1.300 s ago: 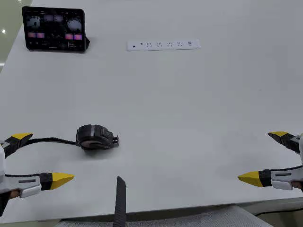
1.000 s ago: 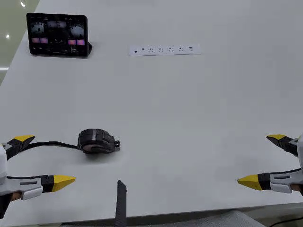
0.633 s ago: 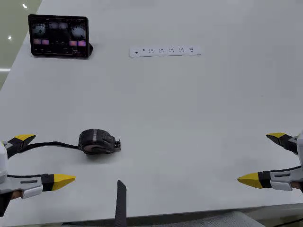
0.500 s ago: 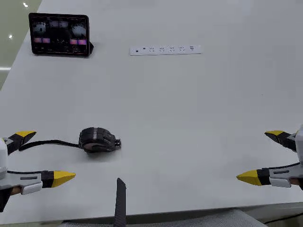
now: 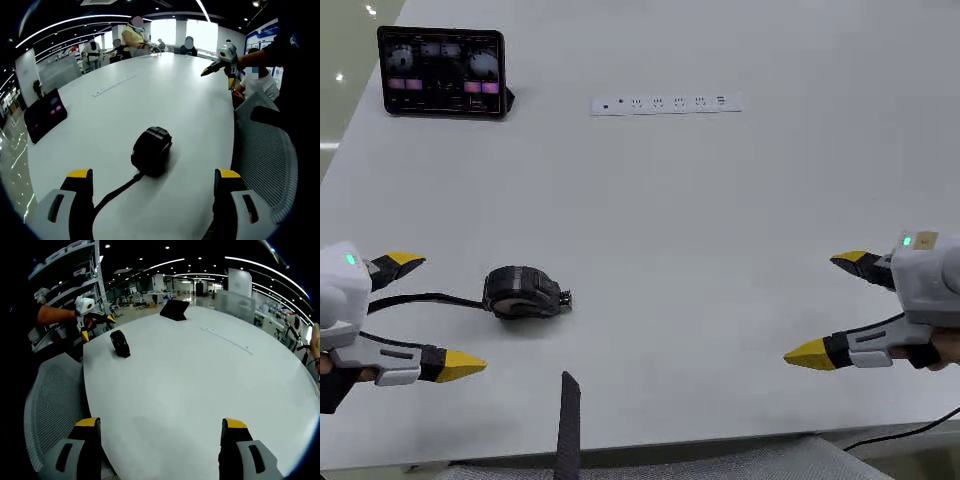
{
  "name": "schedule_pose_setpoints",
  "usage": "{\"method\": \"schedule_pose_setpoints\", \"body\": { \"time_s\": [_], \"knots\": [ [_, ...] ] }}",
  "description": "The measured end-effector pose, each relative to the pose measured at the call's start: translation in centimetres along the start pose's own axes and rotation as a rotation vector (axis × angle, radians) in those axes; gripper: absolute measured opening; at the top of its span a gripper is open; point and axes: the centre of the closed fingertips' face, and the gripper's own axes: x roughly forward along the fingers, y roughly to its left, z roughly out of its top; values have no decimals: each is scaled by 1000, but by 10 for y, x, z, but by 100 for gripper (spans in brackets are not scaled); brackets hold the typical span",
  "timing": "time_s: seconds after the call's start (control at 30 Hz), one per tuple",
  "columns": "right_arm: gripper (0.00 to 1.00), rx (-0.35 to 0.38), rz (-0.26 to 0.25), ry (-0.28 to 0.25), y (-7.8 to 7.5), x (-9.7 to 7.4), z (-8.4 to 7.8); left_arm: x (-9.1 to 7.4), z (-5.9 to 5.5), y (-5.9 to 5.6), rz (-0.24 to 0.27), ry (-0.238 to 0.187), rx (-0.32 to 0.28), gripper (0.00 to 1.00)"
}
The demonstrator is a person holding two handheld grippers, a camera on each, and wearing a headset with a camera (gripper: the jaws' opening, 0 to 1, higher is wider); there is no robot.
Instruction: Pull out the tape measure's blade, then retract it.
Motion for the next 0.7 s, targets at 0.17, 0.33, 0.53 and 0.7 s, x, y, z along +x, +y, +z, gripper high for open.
{"method": "schedule_pose_setpoints", "body": {
  "time_s": [0.17,0.33,0.53,0.7],
  "knots": [
    [99,-28,29,3,8,13,9,10,3,-6,-41,38,74,99],
    [99,-67,42,-8,17,26,22,19,3,-7,-74,86,124,99],
    [99,-102,76,-27,25,39,38,28,5,-6,-102,137,177,95],
    [99,-161,97,-14,26,48,46,36,7,-3,-117,172,226,92]
  ]
}}
